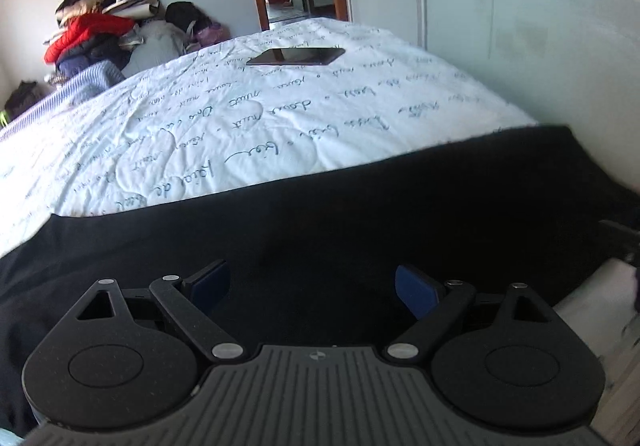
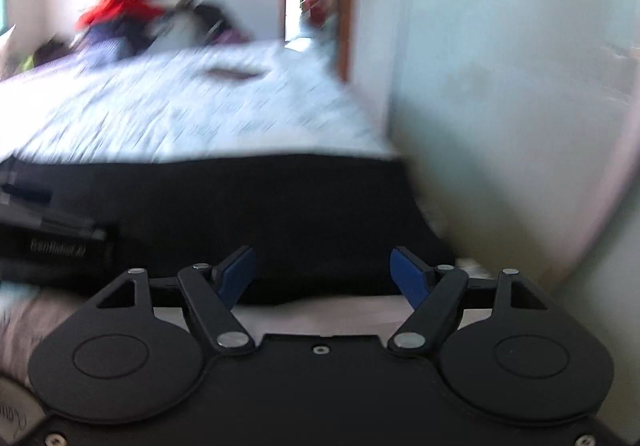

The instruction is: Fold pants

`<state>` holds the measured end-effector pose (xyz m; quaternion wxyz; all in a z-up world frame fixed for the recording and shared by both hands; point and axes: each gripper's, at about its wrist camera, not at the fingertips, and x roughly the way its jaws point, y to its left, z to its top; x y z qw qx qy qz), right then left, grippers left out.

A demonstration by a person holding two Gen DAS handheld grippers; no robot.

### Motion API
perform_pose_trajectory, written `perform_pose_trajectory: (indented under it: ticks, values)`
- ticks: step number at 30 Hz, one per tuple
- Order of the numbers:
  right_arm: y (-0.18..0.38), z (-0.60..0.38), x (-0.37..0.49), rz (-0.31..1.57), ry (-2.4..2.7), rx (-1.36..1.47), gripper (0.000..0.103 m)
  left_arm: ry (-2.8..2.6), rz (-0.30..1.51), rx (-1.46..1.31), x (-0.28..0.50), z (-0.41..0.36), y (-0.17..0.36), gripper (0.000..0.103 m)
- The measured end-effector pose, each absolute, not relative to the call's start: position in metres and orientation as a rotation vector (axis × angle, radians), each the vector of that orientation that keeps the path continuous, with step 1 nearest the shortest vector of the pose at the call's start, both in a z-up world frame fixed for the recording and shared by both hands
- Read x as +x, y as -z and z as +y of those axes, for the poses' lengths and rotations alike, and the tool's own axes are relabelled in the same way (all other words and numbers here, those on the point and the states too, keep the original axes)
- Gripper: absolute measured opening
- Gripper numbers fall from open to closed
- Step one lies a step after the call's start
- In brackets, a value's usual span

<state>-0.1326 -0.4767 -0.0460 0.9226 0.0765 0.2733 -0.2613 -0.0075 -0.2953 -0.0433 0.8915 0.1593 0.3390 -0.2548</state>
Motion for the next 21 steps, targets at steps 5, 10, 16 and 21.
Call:
perform_pose_trajectory:
  ticks: [5,10,16,21]
  values:
    - [0.054,-0.486,-0.13,0.581,0.583,0.14,0.076,0.502,0.755,0.253,-0.007,-0.298,0.054,0.097]
    - [0.062,-0.49,-0.125,0.643,0.526,0.125,0.076,0.478,0.724,0.242,-0.017,-0.294,0.057,0.1]
    - [0.063,-0.522,-0.146,0.55,0.623,0.404,0.076,0.583,0.739,0.262,-0.012,-0.292,0.049,0.099]
    - [0.074,-0.538,-0.15,0.491,0.612,0.518,0.063,0.572,0.739,0.285,-0.011,-0.294,0.054,0.101]
